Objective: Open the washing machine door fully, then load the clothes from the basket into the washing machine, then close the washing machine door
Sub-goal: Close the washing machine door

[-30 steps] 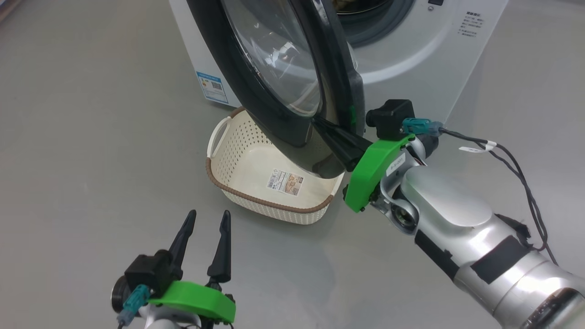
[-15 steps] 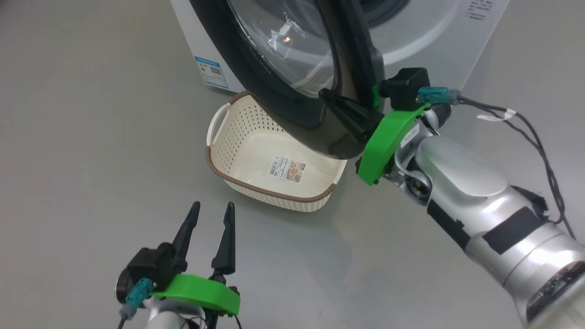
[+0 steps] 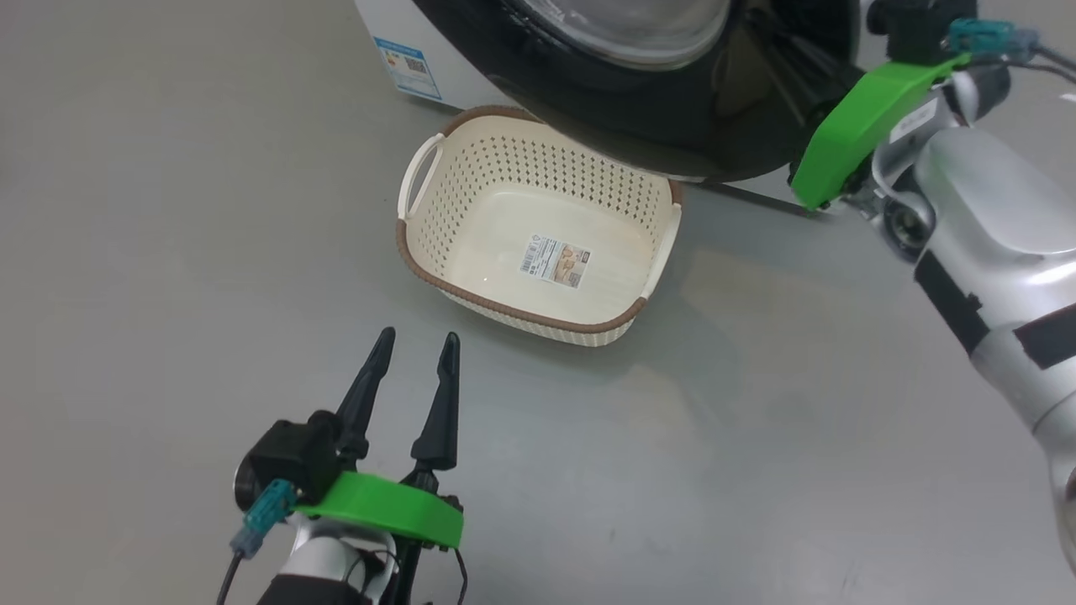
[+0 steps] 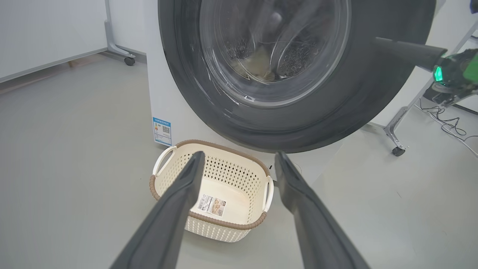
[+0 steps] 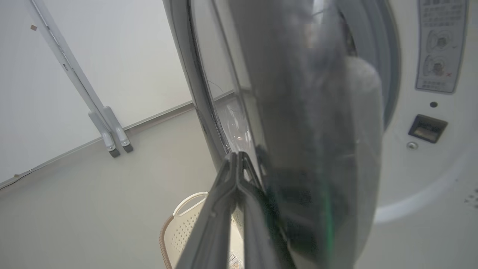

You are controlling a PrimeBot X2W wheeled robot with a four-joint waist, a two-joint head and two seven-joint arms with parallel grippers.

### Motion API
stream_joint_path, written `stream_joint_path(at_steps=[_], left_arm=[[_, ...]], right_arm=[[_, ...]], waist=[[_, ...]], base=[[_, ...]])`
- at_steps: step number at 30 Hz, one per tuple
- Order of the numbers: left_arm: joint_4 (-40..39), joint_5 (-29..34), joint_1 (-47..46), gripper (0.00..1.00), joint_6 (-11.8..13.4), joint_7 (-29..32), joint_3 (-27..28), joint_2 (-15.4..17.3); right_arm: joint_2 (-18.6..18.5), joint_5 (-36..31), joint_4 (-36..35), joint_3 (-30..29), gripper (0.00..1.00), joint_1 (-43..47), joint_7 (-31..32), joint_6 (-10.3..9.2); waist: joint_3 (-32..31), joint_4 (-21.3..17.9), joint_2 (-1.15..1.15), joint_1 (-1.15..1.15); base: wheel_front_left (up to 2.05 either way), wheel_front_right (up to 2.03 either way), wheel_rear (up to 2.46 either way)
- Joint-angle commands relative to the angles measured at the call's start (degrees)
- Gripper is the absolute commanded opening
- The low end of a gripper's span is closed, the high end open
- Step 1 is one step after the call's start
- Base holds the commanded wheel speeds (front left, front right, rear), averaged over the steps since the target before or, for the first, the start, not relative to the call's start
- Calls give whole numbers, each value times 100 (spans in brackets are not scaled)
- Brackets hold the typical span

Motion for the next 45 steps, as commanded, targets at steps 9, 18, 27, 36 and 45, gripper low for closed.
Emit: stream_joint_path(at_steps=[9, 18, 27, 36, 45], left_arm=[[-276, -238, -313, 100, 28, -63, -110, 24], [-270, -208, -259, 100, 22, -63, -143, 23], [-195, -193, -210, 100, 13, -63, -178, 23], [-150, -145, -201, 100, 25, -63, -124, 23], [-18, 112, -185, 100, -80, -63, 82, 23]], right_arm=[[-375, -376, 512, -919, 0, -799, -66, -17], [-398, -1486, 662, -2550, 0, -772, -67, -17], [-15, -2123, 552, -3199, 0, -522, -67, -17], [339, -1968, 307, -3000, 0, -167, -67, -17], [300, -1725, -483, -2477, 0, 715, -68, -17]], waist=[[215, 468, 0, -1], [191, 646, 0, -1], [140, 631, 0, -1], [32, 429, 0, -1], [-347, -51, 0, -1]], base=[[0, 0, 0], [0, 0, 0], [0, 0, 0], [0, 0, 0], [0, 0, 0]])
